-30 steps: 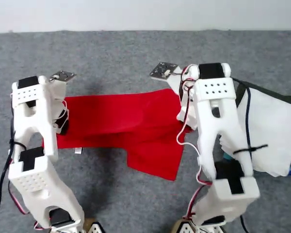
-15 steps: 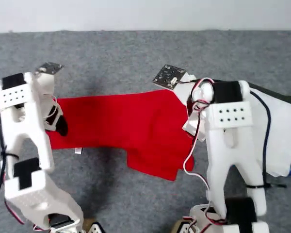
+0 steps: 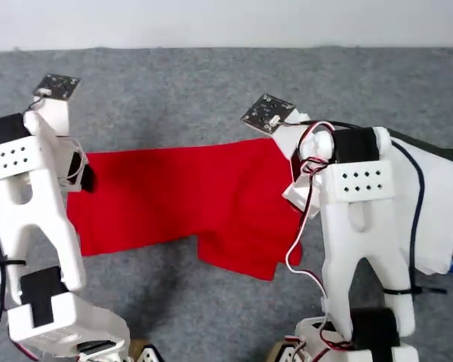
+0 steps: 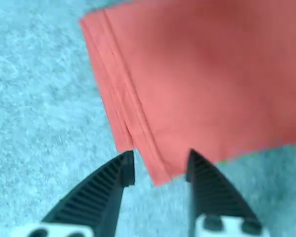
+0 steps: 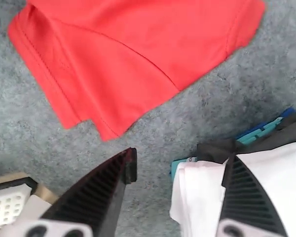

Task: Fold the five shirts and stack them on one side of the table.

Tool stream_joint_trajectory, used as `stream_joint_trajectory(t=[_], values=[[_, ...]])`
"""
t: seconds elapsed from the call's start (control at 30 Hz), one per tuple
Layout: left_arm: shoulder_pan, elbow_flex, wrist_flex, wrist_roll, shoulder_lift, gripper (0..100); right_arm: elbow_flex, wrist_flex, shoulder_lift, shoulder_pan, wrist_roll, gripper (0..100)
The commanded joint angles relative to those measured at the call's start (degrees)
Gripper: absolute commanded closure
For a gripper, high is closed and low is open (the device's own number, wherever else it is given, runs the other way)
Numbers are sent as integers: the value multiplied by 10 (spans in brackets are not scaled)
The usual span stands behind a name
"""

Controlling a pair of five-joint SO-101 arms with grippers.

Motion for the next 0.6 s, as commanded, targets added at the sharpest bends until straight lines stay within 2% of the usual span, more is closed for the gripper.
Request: stream_joint_trajectory(t=[0.0,0.1,0.23,0.3,0.43,0.57], values=[[4,-2,-36,27,3,930,-2,0,8,1,-29,718],[8,-4,-60,41,66,973,-2,-4,15,1,-47,718],[10,-22,-55,65,154,972,-2,-4,24,1,-66,718],[9,-43,-31,76,188,938,-2,0,29,1,-69,718],[6,-76,-4,92,241,803,-2,1,35,1,-84,718],[4,-84,-18,106,252,805,-2,1,35,1,-87,718]])
